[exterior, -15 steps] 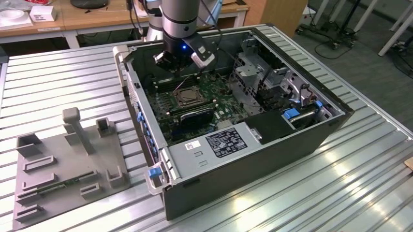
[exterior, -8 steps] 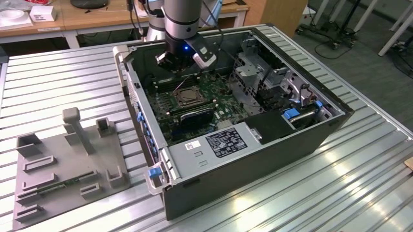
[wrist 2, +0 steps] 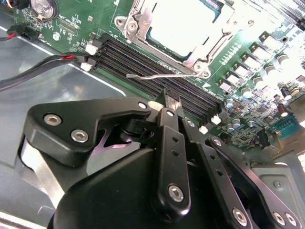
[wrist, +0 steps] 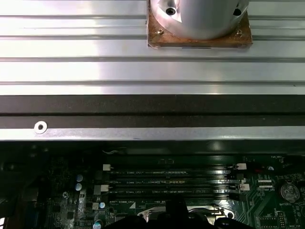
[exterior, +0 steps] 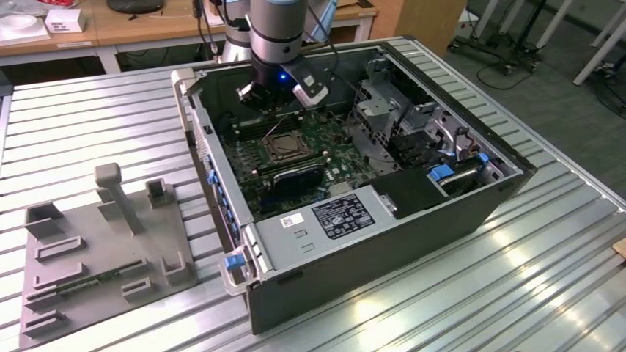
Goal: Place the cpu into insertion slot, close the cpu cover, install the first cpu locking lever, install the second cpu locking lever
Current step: 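Install the first cpu locking lever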
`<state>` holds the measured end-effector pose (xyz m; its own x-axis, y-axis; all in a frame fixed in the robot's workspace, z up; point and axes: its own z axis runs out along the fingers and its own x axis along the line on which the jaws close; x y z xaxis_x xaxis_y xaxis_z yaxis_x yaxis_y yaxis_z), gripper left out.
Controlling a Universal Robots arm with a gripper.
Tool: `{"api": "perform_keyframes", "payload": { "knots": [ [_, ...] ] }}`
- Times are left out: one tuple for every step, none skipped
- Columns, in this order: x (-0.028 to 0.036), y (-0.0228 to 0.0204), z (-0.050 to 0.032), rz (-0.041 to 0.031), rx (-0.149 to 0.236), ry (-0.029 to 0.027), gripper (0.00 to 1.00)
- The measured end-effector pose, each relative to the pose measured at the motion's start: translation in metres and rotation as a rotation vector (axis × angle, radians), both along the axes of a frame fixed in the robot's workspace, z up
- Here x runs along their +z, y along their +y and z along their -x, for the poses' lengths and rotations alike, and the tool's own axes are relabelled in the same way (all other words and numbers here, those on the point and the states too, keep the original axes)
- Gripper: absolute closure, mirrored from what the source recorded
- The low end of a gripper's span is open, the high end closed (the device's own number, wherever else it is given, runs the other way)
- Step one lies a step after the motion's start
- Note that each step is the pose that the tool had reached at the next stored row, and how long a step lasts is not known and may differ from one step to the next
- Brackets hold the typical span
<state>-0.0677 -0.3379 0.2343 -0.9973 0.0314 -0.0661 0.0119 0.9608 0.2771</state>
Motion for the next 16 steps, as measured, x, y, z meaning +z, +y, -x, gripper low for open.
{"api": "perform_keyframes", "payload": {
  "knots": [
    [0.0000,0.0000,0.0000,0.0002,0.000,0.0000,0.89],
    [0.0000,0.0000,0.0000,0.0002,0.000,0.0001,0.89],
    [-0.0001,0.0000,0.0000,0.0000,0.000,0.0000,0.89],
    [-0.0002,0.0000,0.0000,0.0000,0.000,0.0000,0.89],
    [-0.0002,0.0000,0.0000,0.0001,0.000,0.0000,0.89],
    [-0.0002,0.0000,0.0000,0.0000,0.000,0.0000,0.89],
    [-0.0002,0.0000,0.0000,0.0000,0.000,-0.0001,0.89],
    [-0.0002,0.0000,0.0000,0.0001,0.000,0.0000,0.89],
    [-0.0003,0.0000,0.0000,0.0000,0.000,0.0000,0.89],
    [-0.0004,0.0000,0.0000,0.0001,0.000,0.0000,0.89],
    [-0.0005,0.0000,0.0000,0.0000,0.000,0.0000,0.89],
    [-0.0005,0.0000,0.0000,0.0000,0.000,-0.0001,0.89],
    [-0.0006,0.0000,0.0000,0.0000,0.000,-0.0001,0.89],
    [-0.0011,0.0001,-0.0001,-0.0005,0.000,-0.0003,0.89],
    [-0.0015,0.0001,-0.0001,-0.0004,0.000,-0.0003,0.89],
    [-0.0019,0.0000,0.0000,-0.0001,0.000,-0.0001,0.89]
  ]
}}
